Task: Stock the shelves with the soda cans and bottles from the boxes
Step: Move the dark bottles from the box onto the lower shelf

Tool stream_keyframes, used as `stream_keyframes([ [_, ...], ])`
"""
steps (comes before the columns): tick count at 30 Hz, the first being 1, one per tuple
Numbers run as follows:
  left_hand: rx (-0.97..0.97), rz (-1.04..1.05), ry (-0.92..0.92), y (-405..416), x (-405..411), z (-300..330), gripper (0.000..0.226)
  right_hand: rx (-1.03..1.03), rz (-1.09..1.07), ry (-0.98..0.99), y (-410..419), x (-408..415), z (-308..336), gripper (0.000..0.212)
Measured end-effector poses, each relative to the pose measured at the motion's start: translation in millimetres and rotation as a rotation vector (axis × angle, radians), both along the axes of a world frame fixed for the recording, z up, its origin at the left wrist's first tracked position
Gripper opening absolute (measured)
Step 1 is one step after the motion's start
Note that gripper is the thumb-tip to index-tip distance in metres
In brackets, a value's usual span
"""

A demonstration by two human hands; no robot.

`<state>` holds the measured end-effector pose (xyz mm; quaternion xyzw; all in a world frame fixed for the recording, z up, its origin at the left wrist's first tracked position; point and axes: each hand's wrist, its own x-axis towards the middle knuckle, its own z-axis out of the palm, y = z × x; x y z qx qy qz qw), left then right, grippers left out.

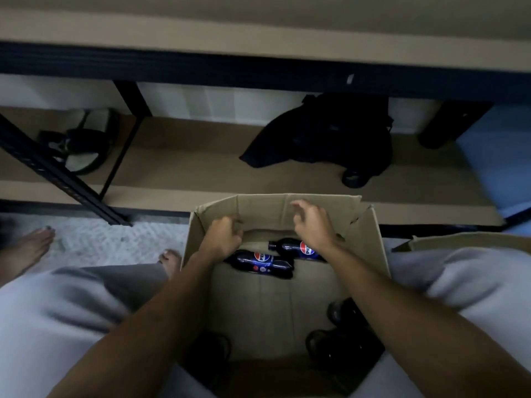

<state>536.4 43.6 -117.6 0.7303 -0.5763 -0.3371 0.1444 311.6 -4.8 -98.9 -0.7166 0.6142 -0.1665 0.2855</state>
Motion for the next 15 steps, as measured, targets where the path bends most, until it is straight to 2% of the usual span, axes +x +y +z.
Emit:
stream_keyframes([
  [4, 0.177, 0.014, 0.047, -7.4, -2.1, -53.0, 0.027, 0.161, -0.011, 0.087, -10.1, -17.7, -43.9, 0.037],
  [11, 0.32, -0.003, 0.032, -19.5, -1.0, -126.9, 0.047, 0.39, 0.085, 0.121, -34.7, -22.0, -124.3, 0.034],
  [13, 0.423, 0.05, 0.044, -18.4, 8.6, -154.6, 0.051, 0.487, 0.141, 0.16, -37.7, -23.0, -142.7, 0.044],
  [15, 0.512, 0.086, 0.075, -13.7, 27.3, -193.7, 0.06, 0.553, 0.191, 0.238, -38.9, -26.6, -158.0, 0.065],
])
